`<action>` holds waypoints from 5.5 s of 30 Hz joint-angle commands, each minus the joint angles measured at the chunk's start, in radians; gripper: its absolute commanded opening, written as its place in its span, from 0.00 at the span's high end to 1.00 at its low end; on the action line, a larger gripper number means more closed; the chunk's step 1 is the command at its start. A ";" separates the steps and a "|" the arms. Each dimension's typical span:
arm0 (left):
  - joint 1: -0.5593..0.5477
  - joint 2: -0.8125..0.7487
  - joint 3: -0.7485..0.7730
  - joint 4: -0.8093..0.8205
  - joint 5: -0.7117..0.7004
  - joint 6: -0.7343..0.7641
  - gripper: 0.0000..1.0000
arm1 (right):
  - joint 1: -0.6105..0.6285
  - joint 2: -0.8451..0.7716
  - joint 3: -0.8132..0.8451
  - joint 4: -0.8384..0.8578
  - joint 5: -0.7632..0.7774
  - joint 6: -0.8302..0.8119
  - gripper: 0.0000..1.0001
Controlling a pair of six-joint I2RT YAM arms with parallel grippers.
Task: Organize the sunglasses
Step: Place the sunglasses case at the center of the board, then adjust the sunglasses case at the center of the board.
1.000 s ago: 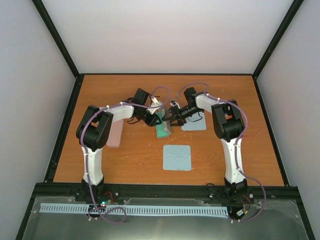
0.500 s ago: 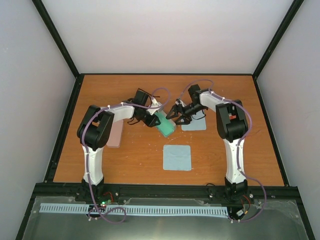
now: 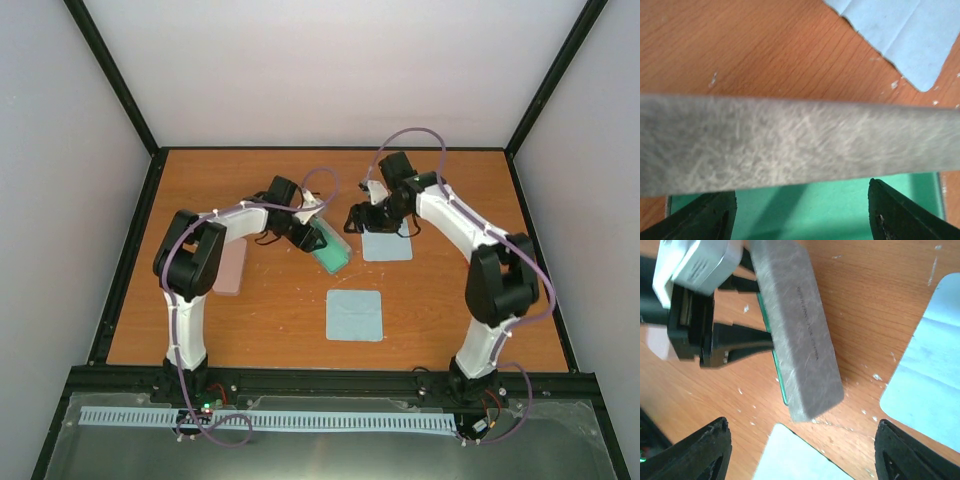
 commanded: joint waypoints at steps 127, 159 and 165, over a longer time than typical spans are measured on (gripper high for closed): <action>0.494 -0.354 -0.108 -0.114 0.188 -0.026 0.22 | 0.306 0.067 -0.127 0.472 0.591 -1.072 0.65; 0.115 -0.540 -0.163 -0.150 0.064 -0.020 0.22 | 0.242 -0.603 -0.507 0.365 0.658 0.164 0.59; 0.070 -0.530 -0.162 -0.156 0.053 -0.018 0.22 | 0.234 -0.487 -0.503 0.135 0.530 0.207 0.45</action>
